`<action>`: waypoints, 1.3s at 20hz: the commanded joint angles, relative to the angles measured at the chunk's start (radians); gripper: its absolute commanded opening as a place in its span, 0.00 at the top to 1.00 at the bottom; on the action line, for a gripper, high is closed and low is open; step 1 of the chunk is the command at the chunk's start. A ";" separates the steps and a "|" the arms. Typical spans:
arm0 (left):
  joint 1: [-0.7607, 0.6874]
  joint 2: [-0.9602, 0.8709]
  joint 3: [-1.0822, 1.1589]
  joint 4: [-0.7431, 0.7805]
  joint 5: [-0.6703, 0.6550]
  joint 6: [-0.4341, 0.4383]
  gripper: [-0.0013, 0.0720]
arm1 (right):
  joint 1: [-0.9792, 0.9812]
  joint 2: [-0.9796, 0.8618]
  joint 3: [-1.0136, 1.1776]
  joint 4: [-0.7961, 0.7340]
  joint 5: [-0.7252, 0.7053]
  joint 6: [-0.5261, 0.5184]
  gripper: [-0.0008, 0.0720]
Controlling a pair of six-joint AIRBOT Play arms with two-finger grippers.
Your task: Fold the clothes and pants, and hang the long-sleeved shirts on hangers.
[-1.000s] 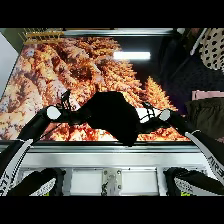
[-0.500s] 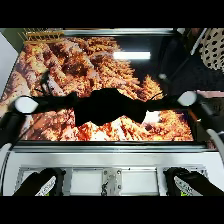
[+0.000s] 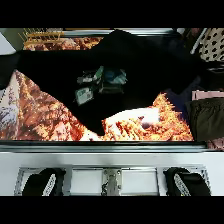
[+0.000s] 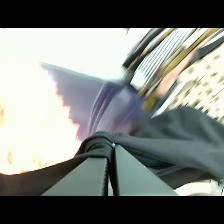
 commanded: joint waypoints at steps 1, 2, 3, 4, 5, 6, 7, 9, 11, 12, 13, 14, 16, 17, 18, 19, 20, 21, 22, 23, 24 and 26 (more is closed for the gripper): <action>0.009 0.052 0.107 0.008 0.011 -0.018 0.97 | -0.013 0.084 0.018 -0.019 0.006 0.079 0.96; 0.009 0.045 0.125 0.008 0.011 -0.019 0.97 | -0.013 0.091 0.018 -0.019 0.021 0.103 0.96; 0.009 0.031 0.142 0.008 0.004 -0.019 0.97 | -0.013 0.094 0.018 -0.019 0.039 0.126 0.96; 0.009 0.012 0.151 0.008 -0.003 -0.019 0.97 | -0.013 0.094 0.018 -0.018 0.055 0.142 0.96; 0.009 -0.013 0.153 0.006 -0.017 -0.023 0.97 | -0.013 0.094 0.018 -0.019 0.067 0.161 0.96; 0.009 -0.041 0.152 0.005 -0.038 -0.024 0.97 | -0.013 0.093 0.018 -0.020 0.072 0.170 0.96; 0.009 -0.080 0.152 0.005 -0.066 -0.024 0.97 | -0.013 0.085 0.018 -0.024 0.072 0.193 0.97; 0.008 -0.182 0.152 0.000 -0.104 -0.024 0.97 | -0.013 0.041 0.018 -0.065 0.072 0.279 0.97; 0.008 -0.303 0.152 -0.010 -0.094 -0.006 0.97 | -0.013 -0.046 0.018 -0.069 0.070 0.307 0.96; 0.007 -0.383 0.152 -0.011 -0.060 0.013 0.97 | -0.013 -0.105 0.018 -0.068 0.056 0.307 0.96; -0.002 -0.454 0.152 -0.010 -0.011 0.018 0.97 | -0.013 -0.175 0.018 -0.069 0.031 0.302 0.96; -0.017 -0.529 0.152 -0.011 0.050 0.024 0.97 | -0.013 -0.247 0.018 -0.068 -0.008 0.285 0.96; -0.064 -0.681 0.153 -0.010 0.215 0.102 0.97 | -0.012 -0.408 0.018 -0.051 -0.139 0.240 0.96; -0.087 -0.754 0.153 -0.010 0.306 0.154 0.84 | -0.012 -0.476 0.018 -0.030 -0.211 0.210 0.89; -0.102 -0.811 0.154 -0.013 0.385 0.160 0.33 | -0.012 -0.536 0.020 0.011 -0.273 0.179 0.59; -0.107 -0.864 0.168 -0.011 0.436 0.161 0.01 | -0.014 -0.587 0.026 0.038 -0.322 0.152 0.31; -0.100 -0.904 0.193 -0.005 0.438 0.161 0.02 | -0.020 -0.618 0.033 0.041 -0.342 0.151 0.22; -0.080 -0.935 0.220 -0.006 0.403 0.160 0.02 | -0.027 -0.631 0.034 0.038 -0.348 0.151 0.22; -0.048 -0.954 0.245 -0.006 0.335 0.160 0.02 | -0.038 -0.631 0.034 0.037 -0.336 0.151 0.22; -0.012 -0.967 0.266 -0.005 0.239 0.161 0.02 | -0.053 -0.623 0.034 0.037 -0.315 0.148 0.22; 0.023 -0.975 0.274 -0.005 0.148 0.161 0.02 | -0.067 -0.612 0.034 0.033 -0.278 0.132 0.22; 0.086 -0.972 0.233 0.049 0.017 0.161 0.02 | -0.080 -0.586 0.027 0.029 -0.187 0.082 0.22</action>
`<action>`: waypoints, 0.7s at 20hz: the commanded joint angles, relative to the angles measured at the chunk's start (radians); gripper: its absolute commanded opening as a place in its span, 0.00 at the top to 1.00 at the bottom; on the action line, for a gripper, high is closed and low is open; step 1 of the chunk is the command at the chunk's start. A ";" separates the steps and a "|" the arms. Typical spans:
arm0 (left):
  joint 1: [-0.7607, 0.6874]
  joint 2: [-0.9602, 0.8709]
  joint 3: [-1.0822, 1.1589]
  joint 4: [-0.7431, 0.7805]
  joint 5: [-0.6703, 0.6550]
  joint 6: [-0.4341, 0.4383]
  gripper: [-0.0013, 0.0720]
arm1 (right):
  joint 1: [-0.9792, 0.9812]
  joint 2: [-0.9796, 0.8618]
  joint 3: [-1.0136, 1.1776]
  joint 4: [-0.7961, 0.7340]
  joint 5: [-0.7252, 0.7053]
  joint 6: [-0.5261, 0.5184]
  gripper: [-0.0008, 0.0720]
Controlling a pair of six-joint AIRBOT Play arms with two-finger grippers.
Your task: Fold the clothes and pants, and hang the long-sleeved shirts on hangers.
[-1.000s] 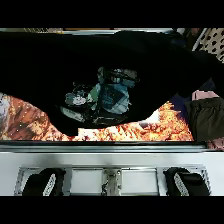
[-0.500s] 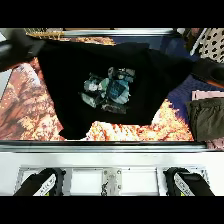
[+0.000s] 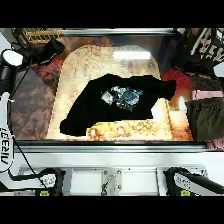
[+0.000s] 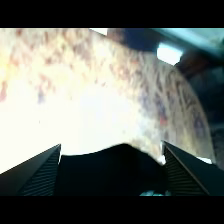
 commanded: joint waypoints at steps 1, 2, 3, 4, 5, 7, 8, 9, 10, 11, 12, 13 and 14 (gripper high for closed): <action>0.092 -0.034 -0.046 0.091 -0.235 0.010 0.02 | -0.021 0.021 -0.014 0.001 0.128 -0.086 0.22; 0.106 -0.034 -0.096 0.125 -0.272 0.010 0.02 | -0.017 0.040 -0.033 -0.003 0.171 -0.105 0.22; 0.114 -0.034 -0.162 0.145 -0.285 0.013 0.02 | -0.014 0.066 -0.064 -0.004 0.208 -0.105 0.23; 0.115 -0.035 -0.228 0.145 -0.270 0.032 0.02 | -0.011 0.093 -0.104 -0.005 0.229 -0.105 0.27; 0.114 -0.045 -0.289 0.144 -0.240 0.051 0.02 | -0.007 0.119 -0.145 -0.004 0.239 -0.105 0.33; 0.099 -0.089 -0.345 0.137 -0.219 0.109 0.02 | 0.002 0.171 -0.233 -0.003 0.254 -0.104 0.33; 0.090 -0.121 -0.348 0.136 -0.226 0.133 0.02 | 0.005 0.195 -0.276 -0.002 0.268 -0.104 0.33; 0.081 -0.154 -0.339 0.135 -0.240 0.160 0.02 | 0.010 0.214 -0.311 0.003 0.277 -0.104 0.33; 0.064 -0.192 -0.315 0.136 -0.261 0.195 0.02 | 0.014 0.229 -0.342 0.012 0.287 -0.104 0.33; 0.050 -0.226 -0.285 0.137 -0.287 0.225 0.02 | 0.020 0.241 -0.371 0.015 0.296 -0.104 0.33; 0.035 -0.259 -0.249 0.137 -0.316 0.245 0.02 | 0.029 0.251 -0.392 0.015 0.299 -0.104 0.33; 0.022 -0.287 -0.215 0.137 -0.333 0.254 0.02 | 0.039 0.257 -0.409 0.015 0.298 -0.104 0.33; 0.009 -0.316 -0.176 0.137 -0.351 0.254 0.02 | 0.049 0.259 -0.419 0.015 0.299 -0.104 0.33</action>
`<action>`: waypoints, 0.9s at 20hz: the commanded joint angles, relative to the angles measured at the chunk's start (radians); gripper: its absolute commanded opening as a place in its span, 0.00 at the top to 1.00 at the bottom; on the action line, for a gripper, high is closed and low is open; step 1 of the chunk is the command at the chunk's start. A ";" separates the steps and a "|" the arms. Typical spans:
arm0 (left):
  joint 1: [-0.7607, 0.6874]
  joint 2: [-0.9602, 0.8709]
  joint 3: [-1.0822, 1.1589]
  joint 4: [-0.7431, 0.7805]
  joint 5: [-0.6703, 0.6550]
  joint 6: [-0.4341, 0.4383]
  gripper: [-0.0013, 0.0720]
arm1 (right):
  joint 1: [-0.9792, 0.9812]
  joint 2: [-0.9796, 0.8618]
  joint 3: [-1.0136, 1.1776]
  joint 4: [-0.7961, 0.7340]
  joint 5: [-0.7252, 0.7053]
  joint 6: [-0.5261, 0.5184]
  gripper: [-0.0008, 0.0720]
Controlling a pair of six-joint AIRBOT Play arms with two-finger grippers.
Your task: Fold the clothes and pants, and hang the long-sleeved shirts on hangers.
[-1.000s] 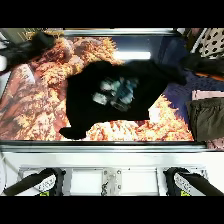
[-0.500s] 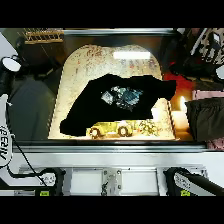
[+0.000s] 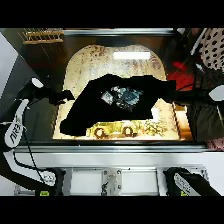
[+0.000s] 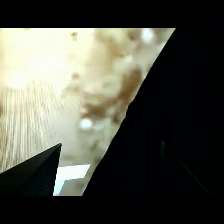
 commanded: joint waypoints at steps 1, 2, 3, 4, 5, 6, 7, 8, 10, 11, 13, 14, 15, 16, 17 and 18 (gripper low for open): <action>-0.043 -0.106 0.104 0.005 -0.085 0.054 0.02 | 0.032 0.027 -0.065 0.008 0.022 -0.003 0.33; -0.053 -0.131 0.132 0.005 -0.099 0.054 0.02 | 0.043 0.027 -0.066 0.008 0.022 -0.003 0.33; -0.061 -0.147 0.151 0.004 -0.113 0.053 0.02 | 0.052 0.027 -0.066 0.008 0.022 -0.003 0.33; -0.071 -0.160 0.165 0.003 -0.121 0.053 0.07 | 0.058 0.027 -0.066 0.008 0.021 -0.003 0.33; -0.081 -0.166 0.172 0.000 -0.127 0.053 0.09 | 0.058 0.027 -0.066 0.008 0.021 -0.002 0.33; -0.092 -0.166 0.172 -0.011 -0.127 0.057 0.09 | 0.058 0.027 -0.066 0.008 0.021 -0.003 0.33; -0.103 -0.166 0.172 -0.018 -0.127 0.064 0.09 | 0.057 0.027 -0.067 0.008 0.021 -0.003 0.33; -0.114 -0.166 0.172 -0.018 -0.127 0.064 0.25 | 0.058 0.027 -0.068 0.008 0.021 -0.003 0.33; -0.125 -0.166 0.173 -0.021 -0.116 0.063 0.77 | 0.057 0.026 -0.072 0.005 0.021 -0.003 0.33; -0.125 -0.166 0.173 -0.021 -0.105 0.063 0.96 | 0.056 0.025 -0.074 -0.001 0.021 -0.003 0.33; -0.122 -0.155 0.172 -0.021 -0.103 0.059 0.97 | 0.055 0.025 -0.092 -0.041 0.021 0.032 0.33; -0.117 -0.138 0.171 -0.021 -0.105 0.059 0.97 | 0.055 0.025 -0.114 -0.090 0.021 0.132 0.33; -0.109 -0.105 0.151 -0.021 -0.092 0.059 0.97 | 0.055 0.025 -0.146 -0.142 0.021 0.256 0.33; -0.100 -0.068 0.121 -0.021 -0.066 0.059 0.97 | 0.055 0.025 -0.193 -0.172 0.016 0.388 0.33; -0.095 -0.023 0.077 -0.021 -0.032 0.049 0.97 | 0.056 0.023 -0.250 -0.168 -0.020 0.484 0.33; -0.095 0.015 0.031 -0.021 -0.009 0.043 0.97 | 0.056 0.016 -0.309 -0.135 -0.074 0.547 0.33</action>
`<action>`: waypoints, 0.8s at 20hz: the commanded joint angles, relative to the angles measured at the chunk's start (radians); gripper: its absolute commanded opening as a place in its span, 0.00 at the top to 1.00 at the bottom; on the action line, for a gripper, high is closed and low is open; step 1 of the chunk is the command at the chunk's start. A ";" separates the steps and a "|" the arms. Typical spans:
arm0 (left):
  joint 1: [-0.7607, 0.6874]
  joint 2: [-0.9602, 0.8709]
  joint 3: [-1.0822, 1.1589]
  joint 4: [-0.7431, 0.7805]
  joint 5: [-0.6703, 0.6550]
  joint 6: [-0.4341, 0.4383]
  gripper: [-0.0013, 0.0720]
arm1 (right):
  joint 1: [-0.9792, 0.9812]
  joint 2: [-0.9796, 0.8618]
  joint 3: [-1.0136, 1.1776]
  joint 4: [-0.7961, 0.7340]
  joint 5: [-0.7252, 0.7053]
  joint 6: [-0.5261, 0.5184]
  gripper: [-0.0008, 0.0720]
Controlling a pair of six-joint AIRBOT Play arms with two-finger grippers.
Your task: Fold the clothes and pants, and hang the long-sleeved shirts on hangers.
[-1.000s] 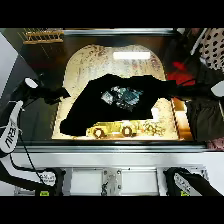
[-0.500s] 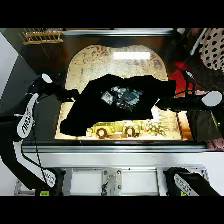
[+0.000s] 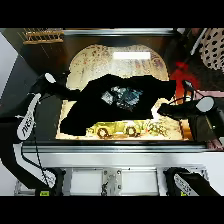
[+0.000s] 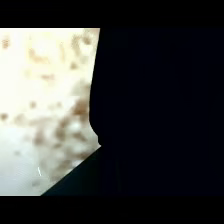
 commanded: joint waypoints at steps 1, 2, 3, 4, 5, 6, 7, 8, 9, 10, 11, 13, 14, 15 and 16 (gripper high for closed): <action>0.009 0.118 -0.125 -0.005 0.080 -0.012 0.97 | 0.002 -0.018 -0.165 0.020 -0.140 0.296 0.33; 0.009 0.148 -0.169 -0.004 0.097 -0.011 0.97 | 0.002 -0.035 -0.209 0.085 -0.218 0.296 0.33; 0.009 0.175 -0.208 -0.005 0.111 -0.012 0.97 | 0.002 -0.059 -0.243 0.163 -0.300 0.293 0.33; 0.009 0.196 -0.240 -0.004 0.125 -0.012 0.97 | 0.005 -0.087 -0.259 0.233 -0.367 0.273 0.33; 0.009 0.212 -0.265 -0.004 0.139 -0.012 0.97 | 0.016 -0.121 -0.260 0.296 -0.426 0.217 0.33; 0.009 0.222 -0.279 -0.005 0.145 -0.012 0.97 | 0.029 -0.149 -0.260 0.361 -0.478 0.158 0.33; 0.009 0.230 -0.289 -0.005 0.145 -0.012 0.97 | 0.048 -0.179 -0.260 0.443 -0.531 0.096 0.33; 0.008 0.232 -0.293 -0.005 0.143 -0.012 0.97 | 0.065 -0.204 -0.260 0.512 -0.577 0.044 0.33; 0.004 0.232 -0.293 -0.005 0.142 -0.012 0.97 | 0.084 -0.227 -0.260 0.580 -0.620 -0.011 0.33; 0.001 0.232 -0.293 -0.005 0.143 -0.012 0.97 | 0.100 -0.246 -0.259 0.628 -0.648 -0.055 0.33; 0.001 0.232 -0.293 -0.005 0.145 -0.012 0.97 | 0.114 -0.263 -0.257 0.657 -0.665 -0.090 0.33; 0.001 0.232 -0.293 -0.005 0.151 -0.012 0.97 | 0.134 -0.288 -0.247 0.663 -0.666 -0.124 0.36; 0.001 0.232 -0.293 -0.005 0.153 -0.012 0.97 | 0.142 -0.294 -0.243 0.664 -0.666 -0.147 0.50; 0.003 0.232 -0.293 -0.005 0.152 -0.012 0.97 | 0.146 -0.295 -0.241 0.664 -0.666 -0.172 0.67; 0.004 0.232 -0.293 -0.004 0.149 -0.012 0.97 | 0.146 -0.294 -0.241 0.663 -0.662 -0.192 0.79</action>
